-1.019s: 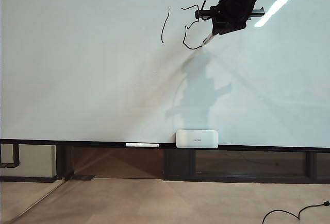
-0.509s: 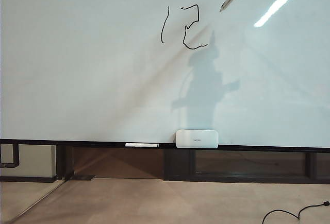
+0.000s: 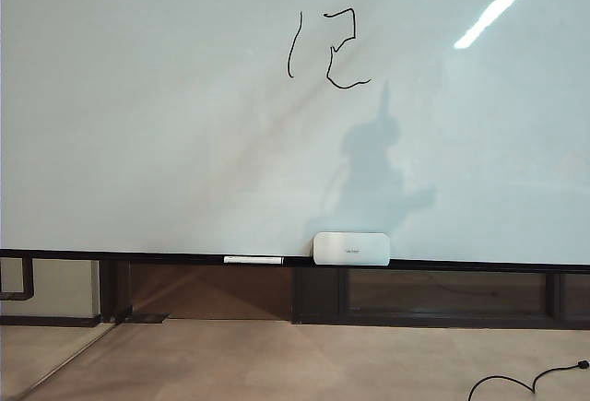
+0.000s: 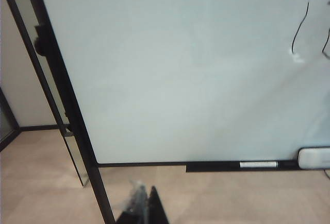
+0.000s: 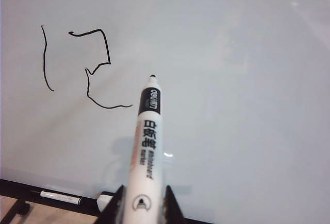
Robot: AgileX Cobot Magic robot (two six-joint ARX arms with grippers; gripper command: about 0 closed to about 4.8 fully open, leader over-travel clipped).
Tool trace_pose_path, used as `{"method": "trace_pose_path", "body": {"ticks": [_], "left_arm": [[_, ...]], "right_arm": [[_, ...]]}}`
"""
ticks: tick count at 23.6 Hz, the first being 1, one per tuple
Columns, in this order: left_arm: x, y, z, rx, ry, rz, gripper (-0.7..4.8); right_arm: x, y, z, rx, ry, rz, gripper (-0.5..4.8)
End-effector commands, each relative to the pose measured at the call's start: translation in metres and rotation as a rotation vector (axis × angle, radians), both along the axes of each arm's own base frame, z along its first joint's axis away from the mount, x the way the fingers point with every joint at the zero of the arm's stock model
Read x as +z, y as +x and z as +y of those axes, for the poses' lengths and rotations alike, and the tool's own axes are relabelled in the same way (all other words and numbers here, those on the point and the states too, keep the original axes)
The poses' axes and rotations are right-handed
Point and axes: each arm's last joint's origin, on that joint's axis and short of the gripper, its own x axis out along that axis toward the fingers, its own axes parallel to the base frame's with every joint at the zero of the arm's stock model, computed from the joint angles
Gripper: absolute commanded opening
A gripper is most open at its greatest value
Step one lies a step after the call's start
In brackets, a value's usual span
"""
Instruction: Reach to the right to find the marker pen, pick it up, and write the number 12 on the whiteboard.
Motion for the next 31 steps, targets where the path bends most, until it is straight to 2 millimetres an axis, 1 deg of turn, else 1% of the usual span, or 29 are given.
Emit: {"method": "trace_pose_path", "body": {"ticks": [1, 2, 3, 4, 7, 11, 12, 14, 17, 20, 23, 26, 31], "left_arm": [[-0.003, -0.009, 0.002, -0.026, -0.041, 0.013, -0.05], [-0.004, -0.010, 0.002, -0.043, -0.060, 0.013, -0.05], [-0.005, -0.015, 0.002, -0.071, -0.111, 0.012, -0.05], [-0.005, -0.017, 0.002, -0.084, -0.130, 0.013, -0.05], [-0.007, -0.027, 0.005, -0.098, -0.138, 0.001, -0.05], [-0.011, -0.043, 0.012, -0.018, -0.137, -0.025, -0.05], [-0.013, -0.054, 0.015, 0.005, -0.138, -0.026, -0.05], [-0.015, -0.064, 0.018, 0.007, -0.136, -0.016, -0.05], [-0.018, -0.081, 0.024, 0.049, -0.122, 0.018, -0.05], [-0.017, -0.094, 0.028, 0.073, -0.095, 0.033, -0.05], [-0.017, -0.100, 0.029, 0.045, -0.098, 0.018, -0.05], [-0.017, -0.098, 0.027, -0.003, -0.098, 0.009, -0.05], [-0.019, -0.083, 0.021, -0.073, -0.112, -0.045, -0.05]], "right_arm": [[-0.003, -0.029, -0.008, 0.001, 0.030, -0.070, -0.02], [-0.006, -0.035, -0.010, 0.001, 0.031, -0.073, -0.02], [-0.013, -0.050, -0.014, 0.004, 0.033, -0.074, -0.02], [-0.016, -0.059, -0.016, 0.007, 0.037, -0.074, -0.02], [-0.025, -0.082, -0.021, 0.013, 0.041, -0.089, -0.02], [-0.036, -0.112, -0.031, 0.006, 0.053, -0.119, -0.02], [-0.041, -0.128, -0.036, 0.006, 0.060, -0.141, -0.02], [-0.045, -0.145, -0.041, 0.006, 0.068, -0.166, -0.02], [-0.053, -0.167, -0.048, 0.005, 0.069, -0.170, -0.02], [-0.063, -0.185, -0.054, 0.004, 0.064, -0.154, -0.02], [-0.074, -0.202, -0.060, 0.004, 0.067, -0.161, -0.02], [-0.088, -0.219, -0.065, 0.004, 0.102, -0.174, -0.02], [-0.112, -0.243, -0.073, 0.005, 0.153, -0.196, -0.02]]}}
